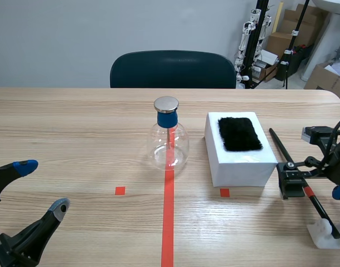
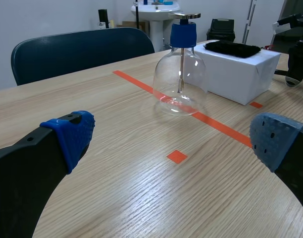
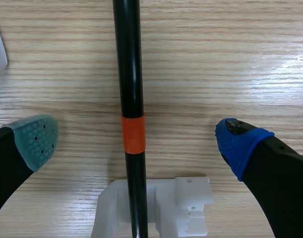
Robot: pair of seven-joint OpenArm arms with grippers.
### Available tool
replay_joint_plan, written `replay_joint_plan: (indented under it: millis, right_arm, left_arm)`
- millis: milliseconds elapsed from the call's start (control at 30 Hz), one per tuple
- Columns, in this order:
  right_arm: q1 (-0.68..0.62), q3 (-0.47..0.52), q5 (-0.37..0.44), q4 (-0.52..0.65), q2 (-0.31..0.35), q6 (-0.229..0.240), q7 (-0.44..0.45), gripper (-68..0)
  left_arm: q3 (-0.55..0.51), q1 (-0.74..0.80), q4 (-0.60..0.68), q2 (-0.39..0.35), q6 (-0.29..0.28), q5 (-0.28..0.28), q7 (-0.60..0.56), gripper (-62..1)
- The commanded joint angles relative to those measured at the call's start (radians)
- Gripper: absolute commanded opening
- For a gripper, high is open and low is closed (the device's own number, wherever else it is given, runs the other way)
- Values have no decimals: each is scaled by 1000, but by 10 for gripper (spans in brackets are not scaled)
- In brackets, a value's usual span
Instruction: Do the electroscope experiment. pick up the black charging rod
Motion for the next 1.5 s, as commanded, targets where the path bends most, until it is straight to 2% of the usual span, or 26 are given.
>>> replay_joint_plan:
  millis: [0,267,667,1267,1467]
  right_arm:
    - [26,11,-1,9,22,1,-8,4]
    - [25,11,0,9,27,1,-48,4]
    - [25,18,8,9,44,1,-46,4]
    - [25,18,31,9,45,1,7,4]
    - [19,18,34,9,32,2,7,-103]
  left_arm:
    - [-3,2,3,-11,0,-8,-20,14]
    - [-4,2,3,-11,0,-8,-20,14]
    - [-4,2,3,-11,0,-8,-20,14]
    - [-4,2,3,-11,0,-8,-21,14]
    - [-4,2,3,-11,0,-8,-20,14]
